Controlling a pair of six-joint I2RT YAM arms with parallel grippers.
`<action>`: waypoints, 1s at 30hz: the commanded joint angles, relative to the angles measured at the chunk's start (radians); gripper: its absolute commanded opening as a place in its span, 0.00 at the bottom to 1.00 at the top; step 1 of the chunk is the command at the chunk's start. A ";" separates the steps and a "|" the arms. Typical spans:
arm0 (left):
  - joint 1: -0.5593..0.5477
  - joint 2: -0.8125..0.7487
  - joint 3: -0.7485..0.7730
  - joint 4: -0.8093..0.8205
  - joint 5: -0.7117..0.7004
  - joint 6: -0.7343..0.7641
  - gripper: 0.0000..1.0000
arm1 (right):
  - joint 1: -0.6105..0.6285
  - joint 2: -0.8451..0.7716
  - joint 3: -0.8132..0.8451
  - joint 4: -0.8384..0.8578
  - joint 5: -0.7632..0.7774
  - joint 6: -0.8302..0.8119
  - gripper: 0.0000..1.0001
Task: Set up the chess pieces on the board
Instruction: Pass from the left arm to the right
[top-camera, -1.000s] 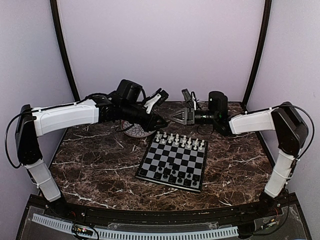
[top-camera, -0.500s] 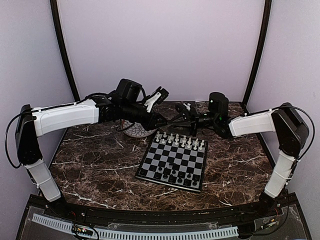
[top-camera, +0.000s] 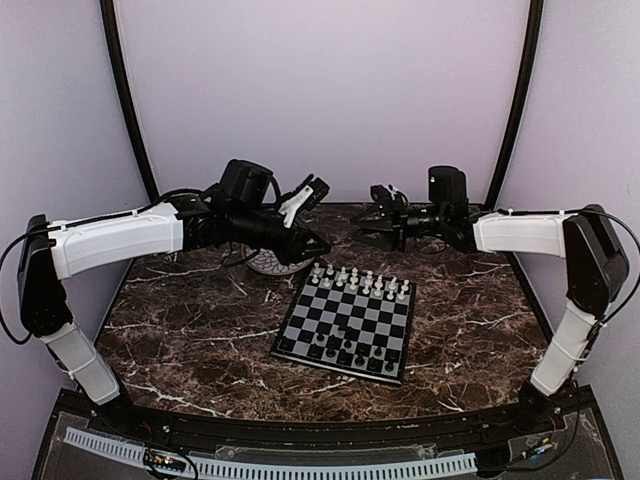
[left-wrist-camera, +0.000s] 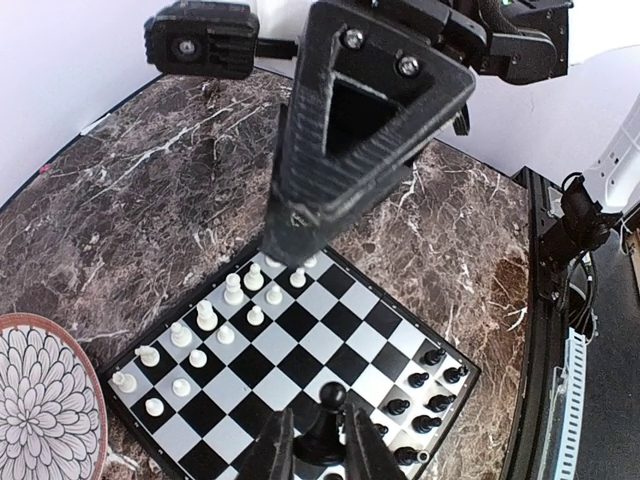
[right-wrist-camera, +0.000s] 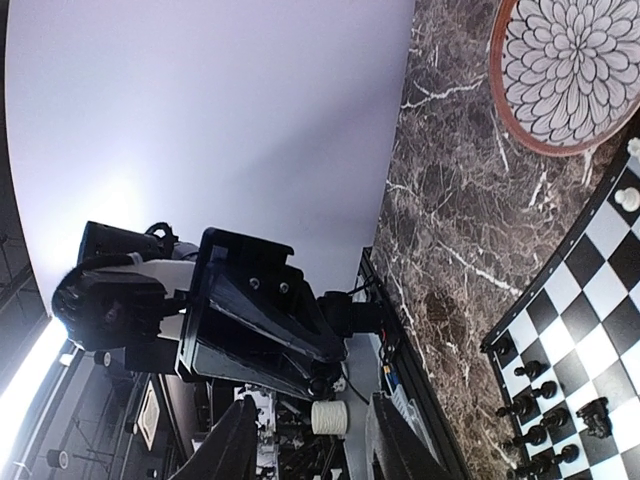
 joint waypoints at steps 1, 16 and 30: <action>-0.003 -0.021 0.004 0.042 0.023 0.005 0.19 | 0.044 0.010 -0.057 0.178 -0.064 0.141 0.39; -0.002 0.014 0.035 0.068 0.076 0.002 0.20 | 0.088 0.043 -0.046 0.275 -0.086 0.212 0.32; -0.006 0.037 0.054 0.077 0.098 -0.007 0.21 | 0.089 0.072 -0.039 0.345 -0.091 0.265 0.11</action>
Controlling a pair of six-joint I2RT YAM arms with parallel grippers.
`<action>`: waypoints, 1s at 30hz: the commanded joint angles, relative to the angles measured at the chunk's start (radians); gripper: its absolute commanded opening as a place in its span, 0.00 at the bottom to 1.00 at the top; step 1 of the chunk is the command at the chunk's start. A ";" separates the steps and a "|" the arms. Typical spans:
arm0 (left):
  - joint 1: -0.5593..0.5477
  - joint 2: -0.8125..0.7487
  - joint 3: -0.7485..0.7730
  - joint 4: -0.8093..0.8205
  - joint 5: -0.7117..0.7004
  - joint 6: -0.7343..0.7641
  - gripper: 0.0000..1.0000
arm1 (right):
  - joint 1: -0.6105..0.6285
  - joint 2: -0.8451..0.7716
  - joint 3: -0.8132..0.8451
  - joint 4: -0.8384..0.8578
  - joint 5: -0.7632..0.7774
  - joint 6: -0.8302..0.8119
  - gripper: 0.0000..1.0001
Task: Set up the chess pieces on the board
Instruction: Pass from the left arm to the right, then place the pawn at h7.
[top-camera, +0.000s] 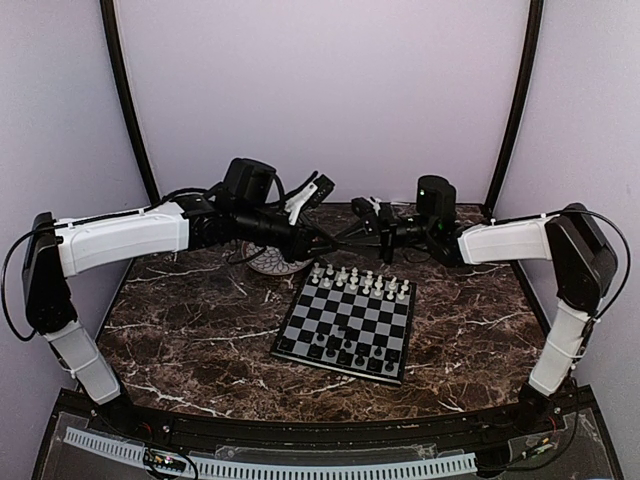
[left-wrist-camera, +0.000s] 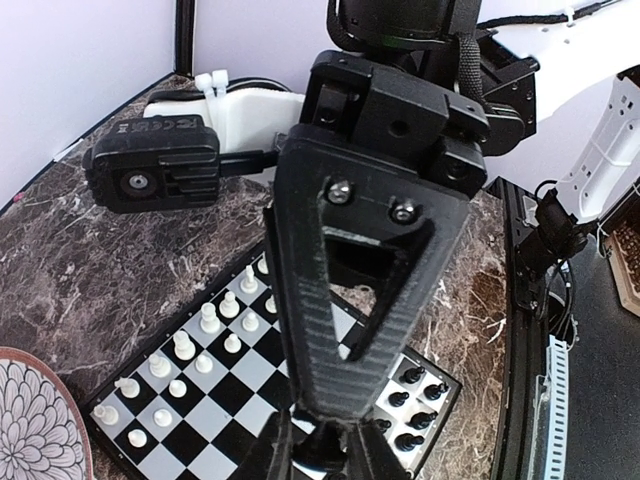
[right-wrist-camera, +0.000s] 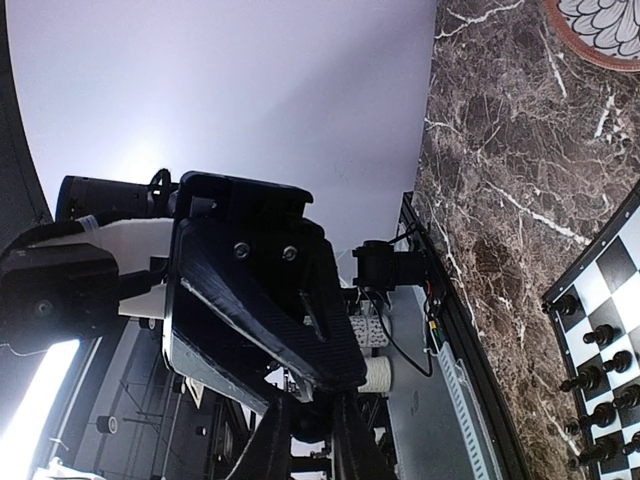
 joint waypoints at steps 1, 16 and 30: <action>-0.006 0.010 0.037 0.019 0.022 -0.002 0.22 | 0.001 0.013 0.015 0.069 -0.014 0.014 0.08; 0.002 -0.163 -0.062 -0.021 -0.155 -0.007 0.53 | -0.001 0.038 0.247 -0.539 0.080 -0.458 0.00; 0.185 -0.452 -0.250 -0.162 -0.489 -0.212 0.65 | 0.226 0.267 0.717 -1.389 0.666 -1.123 0.00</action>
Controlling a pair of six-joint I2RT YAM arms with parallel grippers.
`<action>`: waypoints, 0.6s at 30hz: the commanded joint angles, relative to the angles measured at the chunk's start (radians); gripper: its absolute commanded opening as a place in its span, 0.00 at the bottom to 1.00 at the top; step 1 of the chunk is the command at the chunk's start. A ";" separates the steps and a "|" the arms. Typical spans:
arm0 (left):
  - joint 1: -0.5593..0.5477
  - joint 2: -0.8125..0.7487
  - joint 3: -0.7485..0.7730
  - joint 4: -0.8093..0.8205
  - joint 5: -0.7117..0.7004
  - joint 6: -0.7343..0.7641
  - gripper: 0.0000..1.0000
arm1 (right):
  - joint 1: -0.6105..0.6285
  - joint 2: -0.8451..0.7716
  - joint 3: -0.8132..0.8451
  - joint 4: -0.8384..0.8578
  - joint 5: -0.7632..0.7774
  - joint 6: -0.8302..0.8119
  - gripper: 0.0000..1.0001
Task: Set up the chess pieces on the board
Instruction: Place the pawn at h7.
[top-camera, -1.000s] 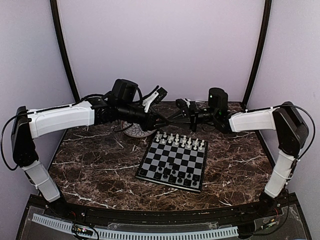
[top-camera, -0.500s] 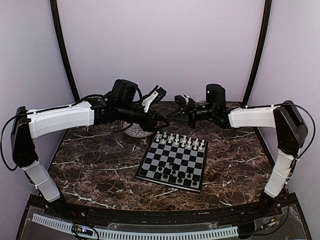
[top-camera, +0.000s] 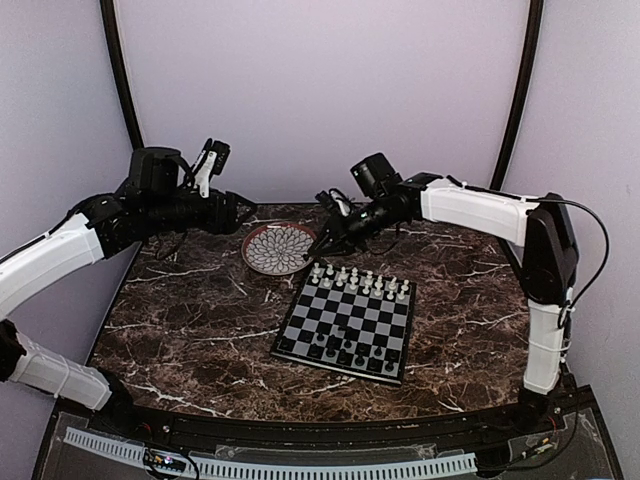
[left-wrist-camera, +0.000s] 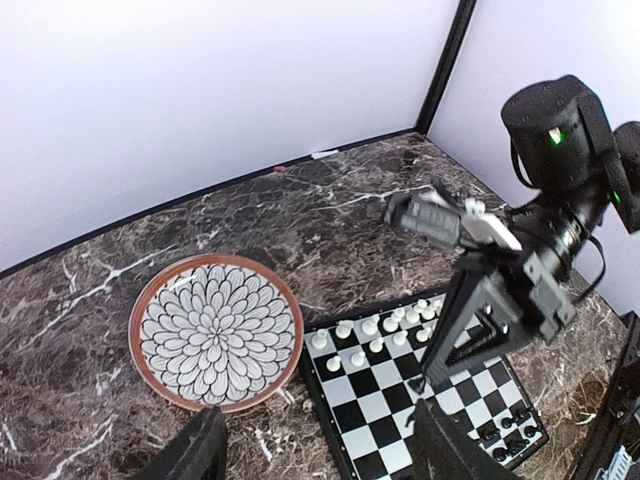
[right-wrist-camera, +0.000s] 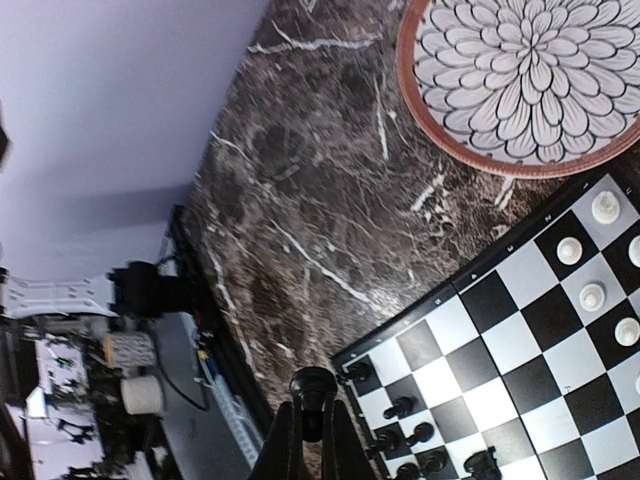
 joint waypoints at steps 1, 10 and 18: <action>-0.001 -0.031 -0.033 -0.080 -0.136 -0.057 0.65 | 0.123 0.091 0.123 -0.257 0.250 -0.207 0.00; 0.001 -0.061 -0.049 -0.104 -0.186 -0.067 0.66 | 0.303 0.253 0.326 -0.472 0.571 -0.340 0.00; 0.001 -0.070 -0.067 -0.094 -0.184 -0.080 0.66 | 0.360 0.310 0.383 -0.520 0.674 -0.368 0.00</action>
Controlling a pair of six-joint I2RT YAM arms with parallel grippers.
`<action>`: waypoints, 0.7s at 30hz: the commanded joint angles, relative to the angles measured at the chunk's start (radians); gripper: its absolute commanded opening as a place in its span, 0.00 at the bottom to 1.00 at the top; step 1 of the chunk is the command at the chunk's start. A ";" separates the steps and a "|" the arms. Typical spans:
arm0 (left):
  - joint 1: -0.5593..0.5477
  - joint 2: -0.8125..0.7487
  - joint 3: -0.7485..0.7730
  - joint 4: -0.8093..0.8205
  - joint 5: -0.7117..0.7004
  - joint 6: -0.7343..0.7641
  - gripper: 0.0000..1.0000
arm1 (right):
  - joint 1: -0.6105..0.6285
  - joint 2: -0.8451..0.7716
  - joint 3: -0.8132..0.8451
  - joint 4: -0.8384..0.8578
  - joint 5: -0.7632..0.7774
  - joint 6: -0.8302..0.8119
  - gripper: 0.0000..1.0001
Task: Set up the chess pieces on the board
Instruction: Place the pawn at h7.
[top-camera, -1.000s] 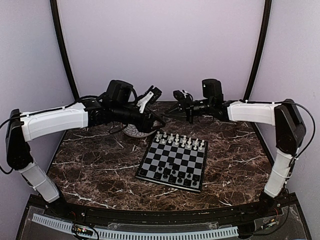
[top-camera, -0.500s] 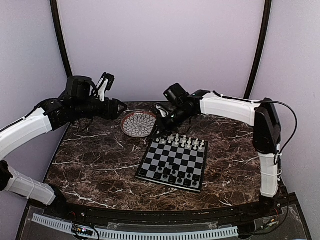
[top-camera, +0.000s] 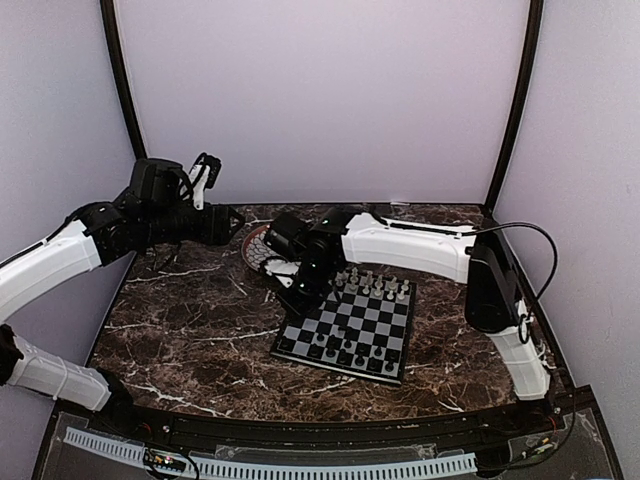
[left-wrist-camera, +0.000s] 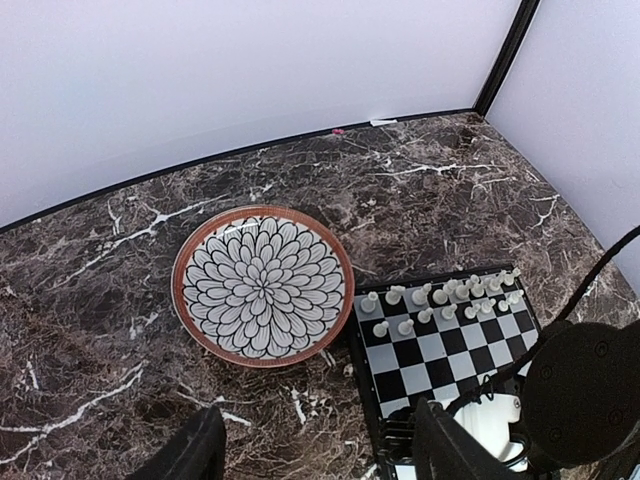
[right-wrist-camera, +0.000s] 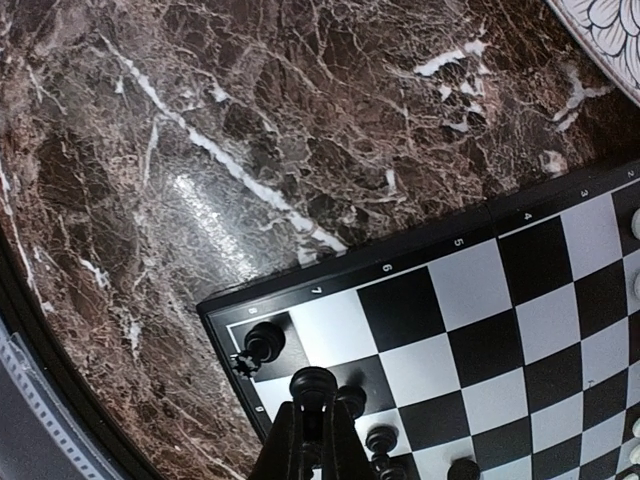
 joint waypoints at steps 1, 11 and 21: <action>0.000 -0.035 -0.021 -0.005 -0.014 -0.012 0.66 | 0.015 0.021 0.026 -0.048 0.095 -0.031 0.00; 0.000 -0.041 -0.028 -0.011 -0.018 -0.014 0.67 | 0.035 0.075 0.065 -0.040 0.089 -0.029 0.00; 0.000 -0.054 -0.037 -0.018 -0.021 -0.018 0.67 | 0.041 0.112 0.089 -0.035 0.082 -0.032 0.00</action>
